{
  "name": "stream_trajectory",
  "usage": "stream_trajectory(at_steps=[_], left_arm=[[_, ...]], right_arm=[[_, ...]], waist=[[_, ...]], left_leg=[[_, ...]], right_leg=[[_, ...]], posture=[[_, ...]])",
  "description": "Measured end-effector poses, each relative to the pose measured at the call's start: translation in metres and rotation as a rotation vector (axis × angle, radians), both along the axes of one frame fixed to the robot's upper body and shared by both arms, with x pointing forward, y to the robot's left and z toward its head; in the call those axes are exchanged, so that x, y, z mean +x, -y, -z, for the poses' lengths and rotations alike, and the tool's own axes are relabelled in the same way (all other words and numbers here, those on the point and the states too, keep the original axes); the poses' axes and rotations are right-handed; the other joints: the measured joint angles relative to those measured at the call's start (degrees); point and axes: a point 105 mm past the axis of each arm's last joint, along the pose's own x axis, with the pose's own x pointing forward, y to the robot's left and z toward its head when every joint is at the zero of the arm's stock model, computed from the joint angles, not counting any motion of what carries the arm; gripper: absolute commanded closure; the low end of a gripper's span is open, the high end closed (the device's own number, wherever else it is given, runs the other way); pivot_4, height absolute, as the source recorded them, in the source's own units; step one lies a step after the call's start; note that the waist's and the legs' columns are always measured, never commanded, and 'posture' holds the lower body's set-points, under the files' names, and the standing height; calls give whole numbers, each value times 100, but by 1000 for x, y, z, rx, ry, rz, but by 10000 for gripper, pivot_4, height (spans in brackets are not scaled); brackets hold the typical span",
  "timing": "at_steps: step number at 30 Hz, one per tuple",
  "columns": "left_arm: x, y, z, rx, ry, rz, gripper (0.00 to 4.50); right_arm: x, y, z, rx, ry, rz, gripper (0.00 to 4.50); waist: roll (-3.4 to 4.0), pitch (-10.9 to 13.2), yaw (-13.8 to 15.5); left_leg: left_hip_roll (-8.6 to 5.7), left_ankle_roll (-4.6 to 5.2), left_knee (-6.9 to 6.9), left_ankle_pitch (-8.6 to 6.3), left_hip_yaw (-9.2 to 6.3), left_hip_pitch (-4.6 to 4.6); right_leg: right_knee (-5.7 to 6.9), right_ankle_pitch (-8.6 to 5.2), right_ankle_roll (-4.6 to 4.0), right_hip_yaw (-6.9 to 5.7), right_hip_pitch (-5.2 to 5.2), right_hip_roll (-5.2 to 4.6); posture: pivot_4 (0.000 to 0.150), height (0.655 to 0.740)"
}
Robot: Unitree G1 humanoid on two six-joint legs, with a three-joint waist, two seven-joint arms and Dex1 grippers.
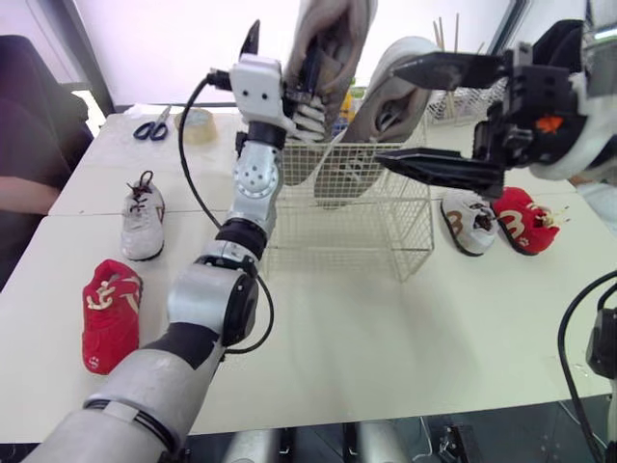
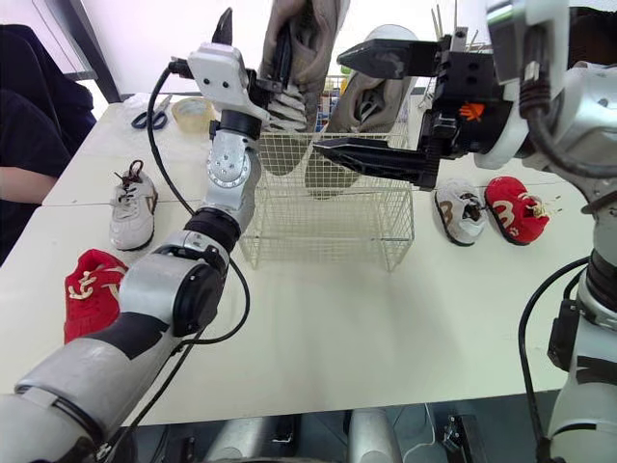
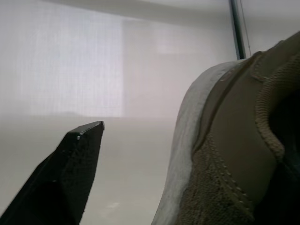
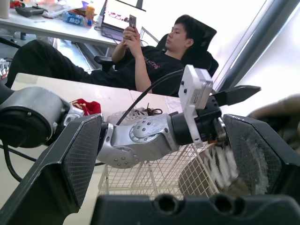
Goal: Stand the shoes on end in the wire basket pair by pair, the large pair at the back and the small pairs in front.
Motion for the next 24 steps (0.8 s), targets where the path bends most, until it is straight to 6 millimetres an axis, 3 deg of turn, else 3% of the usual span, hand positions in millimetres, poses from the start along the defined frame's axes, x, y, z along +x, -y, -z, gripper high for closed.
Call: stream_trajectory(at_steps=[13,21,24], left_arm=[[3,-31,36,99,-267,26,88],[-16,-41,49,127,-516,153,88],[-24,-51,64,150,-624,196,88]], right_arm=[[3,0,0,8,-2,-16,0],[8,-4,4,13,-9,-38,0],[11,-3,4,12,-8,-29,0]], waist=[[19,-16,-25],[24,-21,-27],[24,-21,-29]], left_leg=[[3,0,1,5,1,-2],[4,-4,1,7,0,0],[4,-7,0,9,0,-2]], right_leg=[[9,0,-1,5,-9,3],[12,-1,-2,7,-10,5],[12,-1,-2,7,-13,5]], posture=[[1500,7400],[1500,7400],[1500,7400]])
